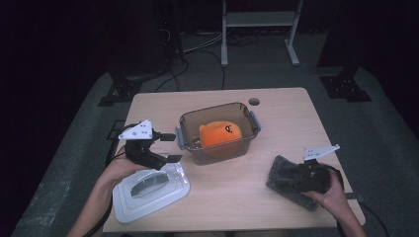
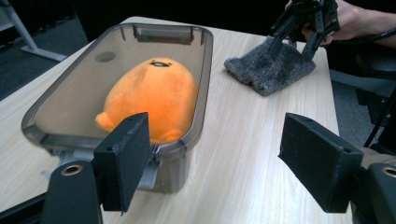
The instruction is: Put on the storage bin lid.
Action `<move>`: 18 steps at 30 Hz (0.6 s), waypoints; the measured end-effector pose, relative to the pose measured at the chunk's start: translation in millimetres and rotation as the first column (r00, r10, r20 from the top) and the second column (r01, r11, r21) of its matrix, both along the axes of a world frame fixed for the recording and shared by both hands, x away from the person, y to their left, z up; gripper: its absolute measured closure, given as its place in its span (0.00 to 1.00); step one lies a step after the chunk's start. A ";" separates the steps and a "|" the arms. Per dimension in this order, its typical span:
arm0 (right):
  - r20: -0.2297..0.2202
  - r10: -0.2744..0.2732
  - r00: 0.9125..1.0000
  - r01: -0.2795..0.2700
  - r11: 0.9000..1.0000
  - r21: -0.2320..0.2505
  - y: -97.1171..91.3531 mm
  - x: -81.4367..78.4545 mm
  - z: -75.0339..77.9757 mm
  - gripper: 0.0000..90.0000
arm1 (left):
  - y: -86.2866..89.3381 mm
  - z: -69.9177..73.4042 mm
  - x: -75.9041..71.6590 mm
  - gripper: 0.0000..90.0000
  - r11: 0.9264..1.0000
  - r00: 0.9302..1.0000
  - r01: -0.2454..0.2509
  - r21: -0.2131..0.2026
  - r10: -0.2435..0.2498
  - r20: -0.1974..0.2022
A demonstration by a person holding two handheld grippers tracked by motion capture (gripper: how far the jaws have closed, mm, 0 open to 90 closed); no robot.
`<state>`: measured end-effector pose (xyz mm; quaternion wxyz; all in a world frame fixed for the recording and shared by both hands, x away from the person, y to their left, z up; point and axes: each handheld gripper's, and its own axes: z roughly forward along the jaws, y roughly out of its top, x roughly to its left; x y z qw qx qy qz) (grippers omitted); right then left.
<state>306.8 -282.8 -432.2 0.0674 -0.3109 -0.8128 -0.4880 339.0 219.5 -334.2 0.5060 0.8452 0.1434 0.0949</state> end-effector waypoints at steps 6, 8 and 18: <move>-0.003 0.000 1.000 0.000 1.000 -0.003 0.2 -0.2 -0.3 0.37 | 6.1 -5.7 -6.6 0.23 1.000 1.000 0.004 0.021 -0.005 0.005; -0.003 -0.001 1.000 0.001 1.000 -0.003 0.5 -0.2 -0.4 0.37 | 8.4 -8.0 -8.6 0.23 1.000 1.000 0.005 0.012 -0.004 -0.007; -0.011 -0.008 1.000 0.008 1.000 -0.005 -1.0 0.1 -2.9 0.37 | 19.8 -19.9 -20.3 0.22 1.000 1.000 -0.010 0.017 0.010 -0.010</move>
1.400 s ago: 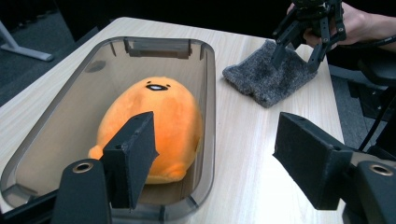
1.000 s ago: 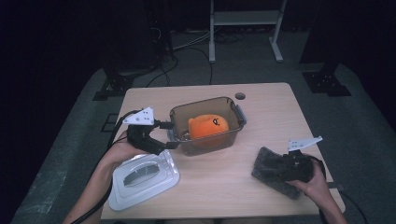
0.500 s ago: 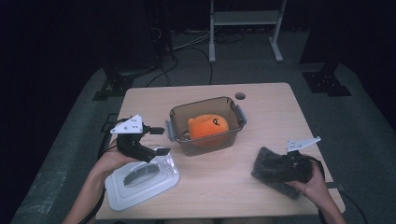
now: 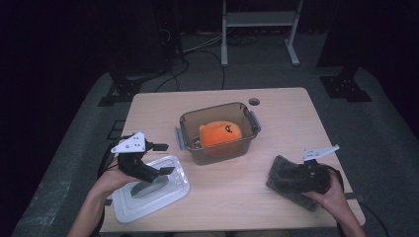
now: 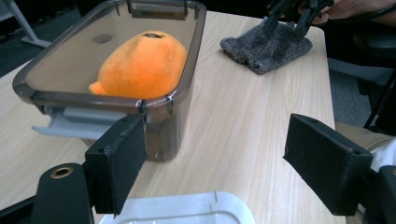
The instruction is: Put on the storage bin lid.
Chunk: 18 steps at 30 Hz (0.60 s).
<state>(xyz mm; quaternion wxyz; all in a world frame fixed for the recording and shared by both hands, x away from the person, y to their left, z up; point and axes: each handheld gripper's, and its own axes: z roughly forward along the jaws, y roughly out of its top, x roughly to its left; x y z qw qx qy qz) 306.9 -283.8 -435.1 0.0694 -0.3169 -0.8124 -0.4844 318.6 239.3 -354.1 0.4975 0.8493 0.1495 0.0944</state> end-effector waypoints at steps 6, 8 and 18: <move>-0.006 -0.006 1.000 0.006 1.000 -0.005 -0.9 0.7 -1.4 0.37 | 7.2 -5.9 -3.0 0.21 1.000 1.000 -0.017 -0.004 0.017 0.003; -0.008 -0.007 1.000 0.006 1.000 -0.005 -0.8 0.9 -2.3 0.37 | 9.3 -8.5 -3.7 0.21 1.000 1.000 -0.021 -0.009 0.021 -0.001; -0.017 -0.007 1.000 0.006 1.000 -0.009 -1.0 1.6 -4.6 0.36 | 20.4 -22.8 -7.3 0.19 0.998 0.998 -0.057 -0.024 0.057 -0.005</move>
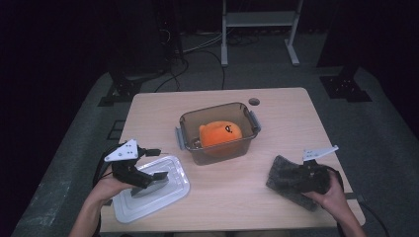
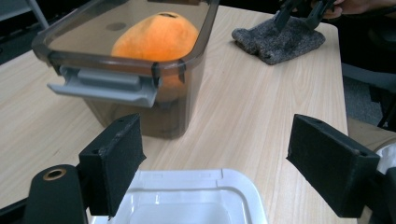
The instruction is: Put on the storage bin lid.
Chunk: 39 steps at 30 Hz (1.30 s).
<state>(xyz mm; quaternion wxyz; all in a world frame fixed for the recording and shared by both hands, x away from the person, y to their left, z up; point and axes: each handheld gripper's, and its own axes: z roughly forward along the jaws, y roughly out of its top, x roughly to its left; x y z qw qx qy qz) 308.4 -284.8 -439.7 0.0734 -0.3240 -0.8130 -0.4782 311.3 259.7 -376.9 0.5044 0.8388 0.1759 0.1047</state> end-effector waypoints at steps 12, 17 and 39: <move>-0.006 -0.005 1.000 0.005 1.000 -0.002 -1.3 -0.2 -1.3 0.35 | 12.7 -19.3 -3.7 0.19 0.999 0.999 -0.034 0.009 0.035 -0.014; -0.005 -0.003 1.000 0.003 1.000 -0.005 -1.1 -0.4 -1.8 0.35 | 17.5 -30.6 -4.9 0.17 0.998 0.999 -0.051 0.047 0.052 -0.013; -0.005 -0.002 1.000 0.002 1.000 -0.006 0.0 -1.3 -0.9 0.35 | 38.9 -56.9 -16.1 0.19 0.995 0.996 -0.084 0.046 0.084 -0.003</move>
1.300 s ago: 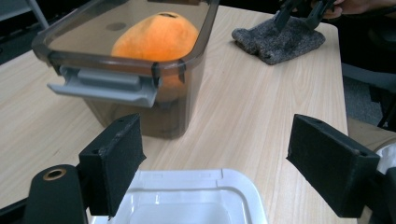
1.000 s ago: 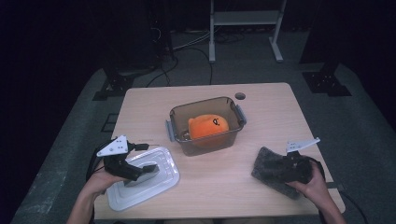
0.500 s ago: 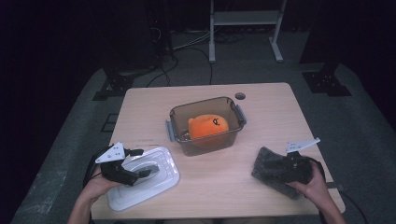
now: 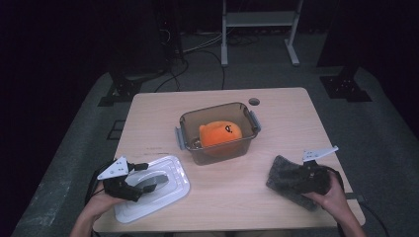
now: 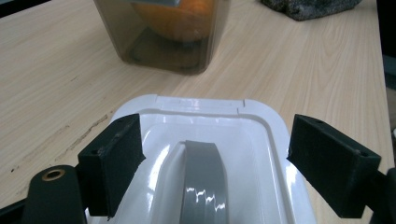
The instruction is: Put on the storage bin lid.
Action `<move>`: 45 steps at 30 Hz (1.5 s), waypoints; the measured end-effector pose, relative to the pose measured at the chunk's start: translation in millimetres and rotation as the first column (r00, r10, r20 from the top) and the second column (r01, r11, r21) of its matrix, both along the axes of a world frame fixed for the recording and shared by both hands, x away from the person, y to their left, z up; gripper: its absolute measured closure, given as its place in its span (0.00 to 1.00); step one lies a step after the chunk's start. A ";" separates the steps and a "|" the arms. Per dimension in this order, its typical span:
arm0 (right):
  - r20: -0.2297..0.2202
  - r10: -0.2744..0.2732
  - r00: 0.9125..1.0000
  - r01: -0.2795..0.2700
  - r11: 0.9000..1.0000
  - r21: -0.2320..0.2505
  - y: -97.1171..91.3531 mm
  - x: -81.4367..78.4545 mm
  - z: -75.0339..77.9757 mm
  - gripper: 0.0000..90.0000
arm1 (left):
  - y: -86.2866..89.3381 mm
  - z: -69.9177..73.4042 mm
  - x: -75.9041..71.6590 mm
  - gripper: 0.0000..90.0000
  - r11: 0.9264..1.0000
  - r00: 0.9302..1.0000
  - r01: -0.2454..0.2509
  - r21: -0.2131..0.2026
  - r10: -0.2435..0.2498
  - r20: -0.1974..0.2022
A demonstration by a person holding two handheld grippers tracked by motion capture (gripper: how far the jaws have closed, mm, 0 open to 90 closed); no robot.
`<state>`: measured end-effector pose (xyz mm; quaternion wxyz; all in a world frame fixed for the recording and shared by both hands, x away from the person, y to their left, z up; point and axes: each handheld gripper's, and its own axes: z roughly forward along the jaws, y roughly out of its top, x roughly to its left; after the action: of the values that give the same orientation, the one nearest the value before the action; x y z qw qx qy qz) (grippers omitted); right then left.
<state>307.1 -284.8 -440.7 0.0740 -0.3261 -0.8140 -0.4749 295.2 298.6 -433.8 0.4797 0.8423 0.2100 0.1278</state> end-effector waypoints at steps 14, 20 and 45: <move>0.004 0.005 1.000 -0.005 1.000 0.000 0.5 -0.1 0.6 0.35 | 4.0 -14.0 -0.2 0.38 0.998 1.000 0.003 0.057 -0.002 -0.025; 0.006 0.003 1.000 -0.003 1.000 0.005 0.3 -0.3 0.7 0.35 | 6.4 -19.1 0.2 0.49 0.998 0.999 0.009 0.065 -0.007 -0.034; 0.011 0.017 1.000 -0.018 1.000 0.008 3.3 -1.0 1.9 0.35 | 10.4 -24.7 1.7 0.72 0.996 0.999 0.021 0.083 -0.018 -0.029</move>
<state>306.1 -281.4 -438.8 0.0750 -0.3160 -0.8153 -0.4794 296.9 309.0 -458.5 0.4425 0.8652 0.2031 0.1198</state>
